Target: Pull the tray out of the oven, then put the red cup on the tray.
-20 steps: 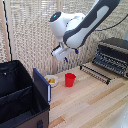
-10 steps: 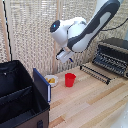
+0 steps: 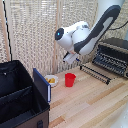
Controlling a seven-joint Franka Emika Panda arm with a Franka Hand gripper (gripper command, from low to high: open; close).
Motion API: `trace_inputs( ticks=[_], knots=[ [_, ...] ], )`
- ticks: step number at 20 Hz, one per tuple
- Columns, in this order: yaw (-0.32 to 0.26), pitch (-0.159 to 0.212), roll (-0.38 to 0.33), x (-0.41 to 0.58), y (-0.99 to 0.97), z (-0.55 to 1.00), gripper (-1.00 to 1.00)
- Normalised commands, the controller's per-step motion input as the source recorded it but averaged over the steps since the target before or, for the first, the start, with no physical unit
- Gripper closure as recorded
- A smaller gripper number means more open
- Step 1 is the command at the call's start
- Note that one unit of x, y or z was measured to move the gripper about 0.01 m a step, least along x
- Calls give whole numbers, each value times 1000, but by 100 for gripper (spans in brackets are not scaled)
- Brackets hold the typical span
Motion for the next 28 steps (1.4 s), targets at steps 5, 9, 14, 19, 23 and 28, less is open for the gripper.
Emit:
trace_inputs(
  ticks=[5, 9, 14, 19, 23, 28],
  knots=[
    [148, 137, -181, 0, -421, 0, -100],
    [149, 150, -179, 0, -412, 1, -100],
    [178, 33, -130, 0, -455, 5, -100],
    [163, 0, -93, 57, -569, 0, -100],
    [113, 0, -78, 152, -716, 0, -100],
    [44, 0, -94, 273, -701, 0, -100]
  ],
)
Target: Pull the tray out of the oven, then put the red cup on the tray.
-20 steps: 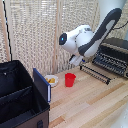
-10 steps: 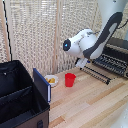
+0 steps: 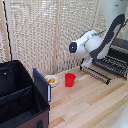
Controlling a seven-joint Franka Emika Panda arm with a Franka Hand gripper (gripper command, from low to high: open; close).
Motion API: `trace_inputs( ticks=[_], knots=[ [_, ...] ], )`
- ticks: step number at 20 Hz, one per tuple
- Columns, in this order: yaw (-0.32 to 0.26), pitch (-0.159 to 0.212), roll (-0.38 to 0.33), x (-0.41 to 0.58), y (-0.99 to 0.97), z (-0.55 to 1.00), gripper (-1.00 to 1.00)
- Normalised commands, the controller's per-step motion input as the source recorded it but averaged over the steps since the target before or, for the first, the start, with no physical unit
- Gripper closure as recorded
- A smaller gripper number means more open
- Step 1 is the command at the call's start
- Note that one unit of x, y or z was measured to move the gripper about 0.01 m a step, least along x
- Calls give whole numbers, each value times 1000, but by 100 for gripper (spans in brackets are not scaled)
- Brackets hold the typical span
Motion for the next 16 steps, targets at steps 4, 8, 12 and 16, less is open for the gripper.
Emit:
trace_inputs(
  ticks=[4, 8, 12, 16],
  knots=[
    [-16, 0, -78, 389, -571, 0, -100],
    [-80, 0, -56, 339, -506, -67, -100],
    [-91, 14, -12, 184, -566, -160, -100],
    [-114, 16, -10, 19, -586, -105, -100]
  ],
)
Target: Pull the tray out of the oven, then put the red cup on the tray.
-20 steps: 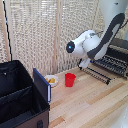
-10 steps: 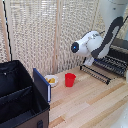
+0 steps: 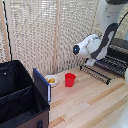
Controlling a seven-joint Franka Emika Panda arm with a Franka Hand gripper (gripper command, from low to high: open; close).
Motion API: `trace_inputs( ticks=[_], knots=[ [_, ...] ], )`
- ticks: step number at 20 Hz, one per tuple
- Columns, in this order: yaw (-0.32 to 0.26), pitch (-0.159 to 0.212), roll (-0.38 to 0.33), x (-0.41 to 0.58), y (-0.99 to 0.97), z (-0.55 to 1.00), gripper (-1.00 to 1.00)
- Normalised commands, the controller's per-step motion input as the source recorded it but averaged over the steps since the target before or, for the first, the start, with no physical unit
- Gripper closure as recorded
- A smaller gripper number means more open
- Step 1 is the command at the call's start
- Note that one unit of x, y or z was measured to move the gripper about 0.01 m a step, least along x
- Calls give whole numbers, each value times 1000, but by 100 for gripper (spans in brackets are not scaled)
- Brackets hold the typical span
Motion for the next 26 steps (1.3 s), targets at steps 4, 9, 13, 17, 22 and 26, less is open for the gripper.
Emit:
trace_inputs(
  ticks=[4, 9, 13, 17, 22, 26],
  knots=[
    [-123, 0, 0, 0, -595, -4, -100],
    [-184, 0, 9, 2, -450, 10, -100],
    [-103, 0, -38, -47, -111, 21, 100],
    [-113, -1, -284, -83, 95, 74, 100],
    [-44, 0, -260, -39, 217, 63, 100],
    [-54, 1, 163, 1, 60, 118, 100]
  ],
)
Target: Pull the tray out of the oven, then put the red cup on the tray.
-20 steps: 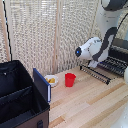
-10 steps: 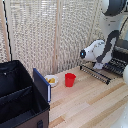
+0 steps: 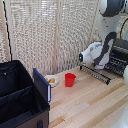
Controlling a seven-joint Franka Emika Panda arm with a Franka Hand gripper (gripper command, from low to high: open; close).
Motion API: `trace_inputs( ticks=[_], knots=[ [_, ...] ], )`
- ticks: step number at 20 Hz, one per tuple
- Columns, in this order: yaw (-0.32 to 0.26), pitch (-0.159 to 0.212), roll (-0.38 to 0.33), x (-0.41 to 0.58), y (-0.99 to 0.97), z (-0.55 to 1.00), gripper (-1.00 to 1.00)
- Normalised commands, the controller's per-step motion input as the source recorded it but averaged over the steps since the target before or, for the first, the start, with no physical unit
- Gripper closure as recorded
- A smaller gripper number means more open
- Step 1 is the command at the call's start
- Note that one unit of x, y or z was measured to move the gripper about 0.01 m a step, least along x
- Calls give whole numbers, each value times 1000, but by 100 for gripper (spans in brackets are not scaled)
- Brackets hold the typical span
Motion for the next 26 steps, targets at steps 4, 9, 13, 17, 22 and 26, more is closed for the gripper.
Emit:
trace_inputs(
  ticks=[4, 9, 13, 17, 22, 26],
  knots=[
    [-45, 37, 333, 5, -213, 29, 100],
    [-79, 63, 375, 0, -245, 8, 100],
    [-41, 48, 357, 13, -67, 46, 100],
    [-36, 0, 193, 17, 244, 97, 100],
    [0, -111, 72, 0, 726, 0, 100],
    [0, -124, 51, 0, 909, -6, 100]
  ],
)
